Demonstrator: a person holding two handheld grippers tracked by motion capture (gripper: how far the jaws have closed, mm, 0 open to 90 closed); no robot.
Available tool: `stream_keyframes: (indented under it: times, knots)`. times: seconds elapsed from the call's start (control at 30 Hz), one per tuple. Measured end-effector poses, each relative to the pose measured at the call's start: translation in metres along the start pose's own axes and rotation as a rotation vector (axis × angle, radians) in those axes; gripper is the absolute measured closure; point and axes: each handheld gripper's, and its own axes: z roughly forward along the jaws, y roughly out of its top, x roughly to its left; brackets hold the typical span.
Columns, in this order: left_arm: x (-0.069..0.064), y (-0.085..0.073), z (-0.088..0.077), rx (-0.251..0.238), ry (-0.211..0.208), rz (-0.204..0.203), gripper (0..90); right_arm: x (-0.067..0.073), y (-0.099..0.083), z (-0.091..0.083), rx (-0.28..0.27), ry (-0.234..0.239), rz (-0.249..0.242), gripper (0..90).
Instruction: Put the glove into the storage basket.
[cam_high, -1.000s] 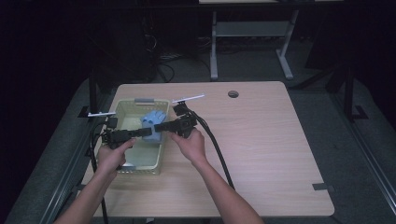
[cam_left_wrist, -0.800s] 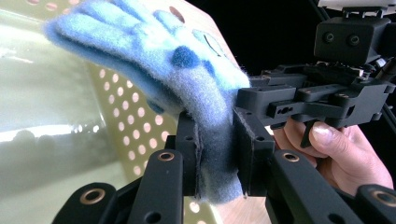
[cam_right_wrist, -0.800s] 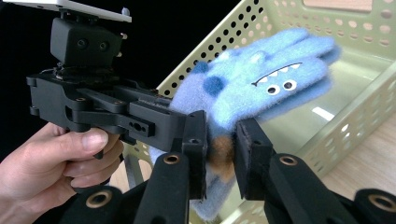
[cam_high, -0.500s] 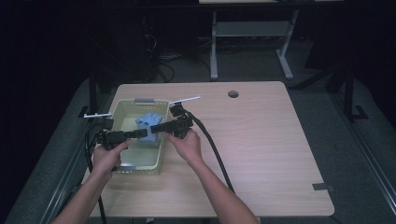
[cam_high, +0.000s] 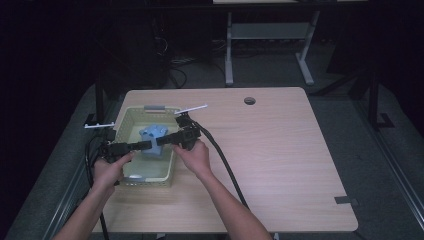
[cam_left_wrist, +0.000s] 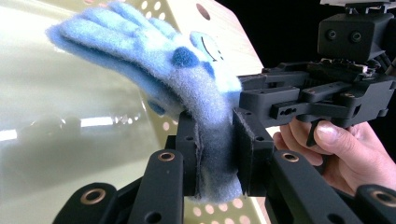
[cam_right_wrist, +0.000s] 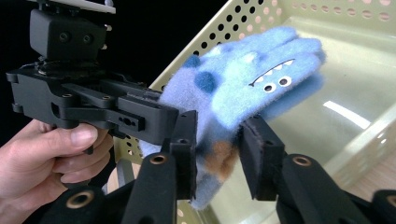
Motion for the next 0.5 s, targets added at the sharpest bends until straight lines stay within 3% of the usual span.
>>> stream_keyframes:
  times: [0.3,0.5]
  knots:
    - [0.009,0.0,-0.005,0.009,0.027,-0.02,73.2,-0.004,0.0,-0.001,0.0,-0.034,0.011,60.3]
    - [0.016,0.002,-0.004,0.034,0.07,-0.032,73.3,-0.004,0.0,-0.007,-0.015,-0.03,0.017,59.5]
